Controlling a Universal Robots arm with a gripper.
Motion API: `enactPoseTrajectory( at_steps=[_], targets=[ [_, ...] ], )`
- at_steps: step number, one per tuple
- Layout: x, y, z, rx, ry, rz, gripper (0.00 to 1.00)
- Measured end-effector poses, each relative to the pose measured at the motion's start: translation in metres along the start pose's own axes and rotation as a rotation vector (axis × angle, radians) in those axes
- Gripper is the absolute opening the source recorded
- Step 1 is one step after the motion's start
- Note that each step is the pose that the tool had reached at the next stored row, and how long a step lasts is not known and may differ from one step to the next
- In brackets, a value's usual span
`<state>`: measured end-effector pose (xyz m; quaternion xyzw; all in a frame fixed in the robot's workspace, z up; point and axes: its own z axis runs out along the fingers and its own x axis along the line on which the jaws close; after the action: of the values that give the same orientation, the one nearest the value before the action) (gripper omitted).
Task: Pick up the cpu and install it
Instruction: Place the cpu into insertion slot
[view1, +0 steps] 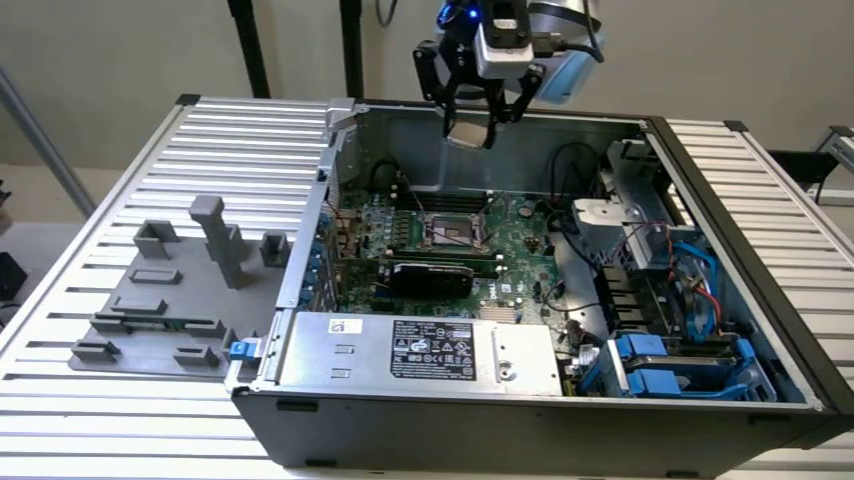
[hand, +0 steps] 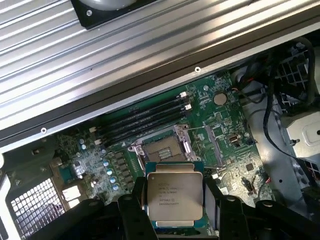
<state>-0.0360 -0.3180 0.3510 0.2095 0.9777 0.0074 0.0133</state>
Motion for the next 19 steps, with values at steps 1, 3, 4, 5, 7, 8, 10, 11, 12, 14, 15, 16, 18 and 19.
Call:
enactPoseTrajectory(
  at_steps=[1,3,4,5,7,8,10,11,12,14,15,16,18,19],
  targets=[
    [0.0,0.0,0.0003,0.0005,-0.0004,0.02,0.55],
    [0.0,0.0,0.0008,0.0014,-0.0011,0.056,0.55],
    [0.0,0.0,0.0011,0.0017,-0.0015,0.074,0.55],
    [0.0,0.0,0.0014,0.0021,-0.0018,0.092,0.55],
    [0.0,0.0,0.0019,0.003,-0.0026,0.127,0.55],
    [0.0001,0.0,0.0022,0.0034,-0.0029,0.146,0.55],
    [0.0001,-0.0001,0.0028,0.0042,-0.0036,0.182,0.55],
    [0.0001,-0.0001,0.0031,0.0046,-0.004,0.201,0.55],
    [0.0001,-0.0001,0.0034,0.0051,-0.0044,0.22,0.55],
    [0.0001,-0.0001,0.004,0.0059,-0.0051,0.255,0.55],
    [0.0001,-0.0001,0.0044,0.0063,-0.0055,0.274,0.55],
    [0.0001,-0.0001,0.0047,0.0068,-0.0059,0.291,0.55],
    [0.0001,-0.0001,0.0054,0.0075,-0.0066,0.327,0.55],
    [0.0001,-0.0001,0.0058,0.0079,-0.0069,0.346,0.55]
  ],
)
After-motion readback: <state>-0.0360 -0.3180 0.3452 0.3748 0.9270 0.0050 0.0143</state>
